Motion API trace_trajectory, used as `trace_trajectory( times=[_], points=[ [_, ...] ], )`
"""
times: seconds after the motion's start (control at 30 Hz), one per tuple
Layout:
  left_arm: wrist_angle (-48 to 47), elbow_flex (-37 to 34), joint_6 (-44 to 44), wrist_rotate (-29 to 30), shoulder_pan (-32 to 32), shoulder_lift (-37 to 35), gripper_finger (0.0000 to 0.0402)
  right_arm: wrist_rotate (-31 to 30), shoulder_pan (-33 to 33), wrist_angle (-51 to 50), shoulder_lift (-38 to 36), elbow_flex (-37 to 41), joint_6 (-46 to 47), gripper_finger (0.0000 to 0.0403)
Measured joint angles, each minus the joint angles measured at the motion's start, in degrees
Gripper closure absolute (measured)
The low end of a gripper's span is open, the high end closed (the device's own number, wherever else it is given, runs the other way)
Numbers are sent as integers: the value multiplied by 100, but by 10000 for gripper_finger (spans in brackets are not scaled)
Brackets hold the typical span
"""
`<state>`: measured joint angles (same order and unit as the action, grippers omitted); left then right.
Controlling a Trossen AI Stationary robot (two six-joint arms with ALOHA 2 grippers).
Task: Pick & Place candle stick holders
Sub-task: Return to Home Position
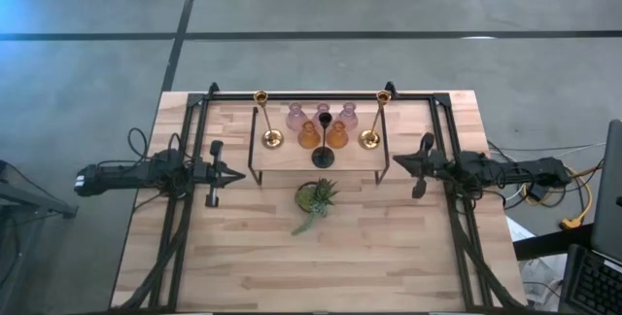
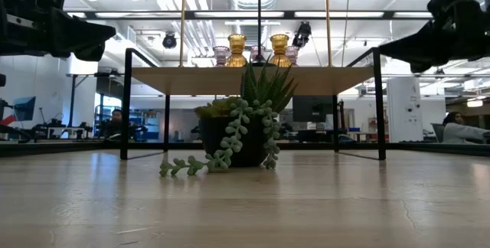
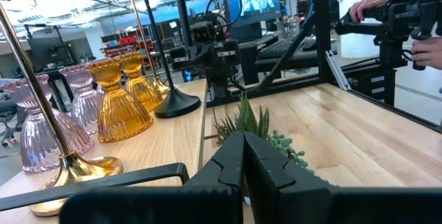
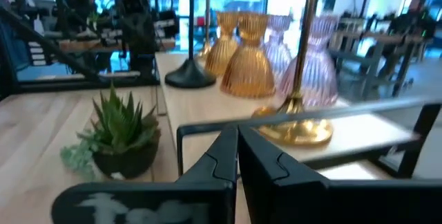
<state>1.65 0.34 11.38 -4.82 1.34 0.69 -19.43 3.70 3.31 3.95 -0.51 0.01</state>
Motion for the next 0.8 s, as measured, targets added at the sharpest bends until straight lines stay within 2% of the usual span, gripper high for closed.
trace_trajectory(
  times=[0.27, 0.33, 0.57, 0.8],
  points=[
    [1, 0, 0, 0, 0, 0, 390, 103, -12, -12, -387, 0, -175, 394],
    [1, 0, 0, 0, 0, 0, 390, 357, -73, -28, -399, 0, -171, 394],
    [1, 0, 0, 0, -1, 0, 390, 1904, -462, -279, -397, 0, -148, 394],
    [2, 0, 0, 0, 0, 0, 390, 2036, -807, -278, -389, 0, 405, 394]
  ],
)
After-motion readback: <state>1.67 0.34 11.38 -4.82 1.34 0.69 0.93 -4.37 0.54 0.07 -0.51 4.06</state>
